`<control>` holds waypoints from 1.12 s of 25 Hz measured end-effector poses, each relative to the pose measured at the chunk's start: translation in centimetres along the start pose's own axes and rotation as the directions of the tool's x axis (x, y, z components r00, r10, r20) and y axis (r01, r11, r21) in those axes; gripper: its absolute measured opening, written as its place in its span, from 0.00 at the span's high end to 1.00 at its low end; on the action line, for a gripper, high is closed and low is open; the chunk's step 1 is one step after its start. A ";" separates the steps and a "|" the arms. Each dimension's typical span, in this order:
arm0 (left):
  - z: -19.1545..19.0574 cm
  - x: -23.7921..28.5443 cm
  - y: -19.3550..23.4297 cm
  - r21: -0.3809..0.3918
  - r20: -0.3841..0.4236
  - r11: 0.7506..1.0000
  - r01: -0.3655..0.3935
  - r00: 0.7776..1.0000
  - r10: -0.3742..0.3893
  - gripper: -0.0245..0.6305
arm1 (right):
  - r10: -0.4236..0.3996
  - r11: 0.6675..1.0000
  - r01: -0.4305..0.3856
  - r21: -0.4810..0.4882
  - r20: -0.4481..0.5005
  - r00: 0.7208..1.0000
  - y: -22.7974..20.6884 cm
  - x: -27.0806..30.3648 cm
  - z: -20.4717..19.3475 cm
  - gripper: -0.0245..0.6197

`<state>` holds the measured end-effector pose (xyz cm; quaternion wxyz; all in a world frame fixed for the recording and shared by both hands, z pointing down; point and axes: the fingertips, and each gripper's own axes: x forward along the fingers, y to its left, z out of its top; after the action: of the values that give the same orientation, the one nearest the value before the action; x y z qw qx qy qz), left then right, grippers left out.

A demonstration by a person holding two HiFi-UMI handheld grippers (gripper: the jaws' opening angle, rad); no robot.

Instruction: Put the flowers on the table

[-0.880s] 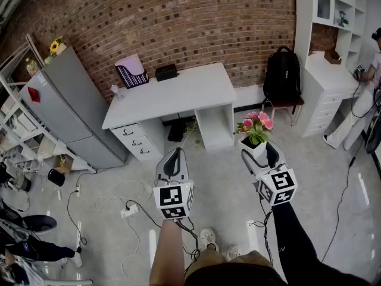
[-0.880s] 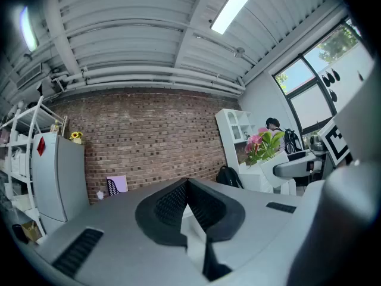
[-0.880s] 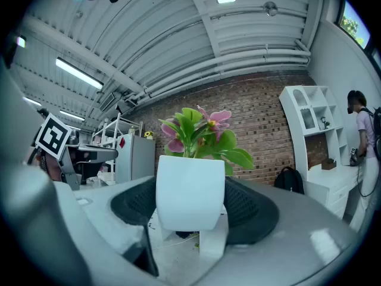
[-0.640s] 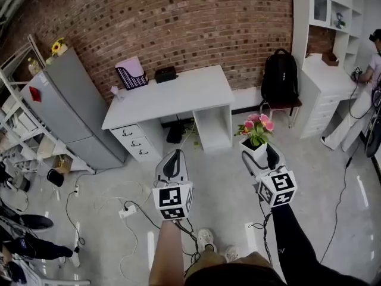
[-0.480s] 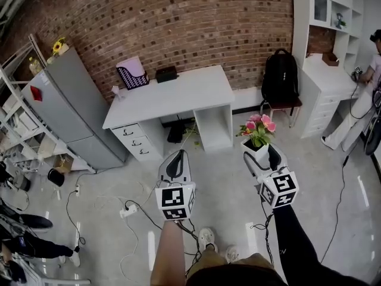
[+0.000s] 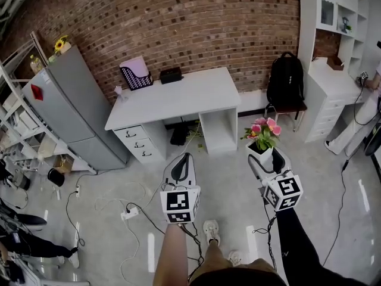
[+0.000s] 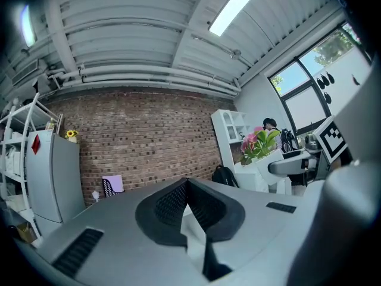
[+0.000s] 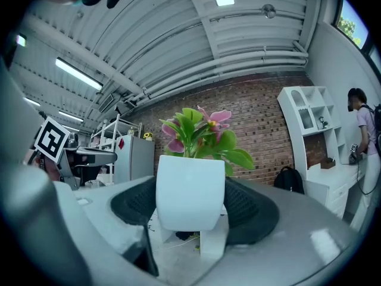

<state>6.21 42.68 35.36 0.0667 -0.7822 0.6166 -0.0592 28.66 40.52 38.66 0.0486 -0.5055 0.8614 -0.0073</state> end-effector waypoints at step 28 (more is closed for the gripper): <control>-1.3 20.9 17.4 0.008 -0.006 0.998 0.056 0.998 -0.056 0.95 | -0.011 0.999 0.010 -0.047 -0.012 1.000 1.0 27.7 -2.1 0.44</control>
<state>-5.77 18.31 33.82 0.0667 -0.7988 0.5943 -0.0658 14.16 16.80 38.53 0.0314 -0.5111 0.8589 0.0094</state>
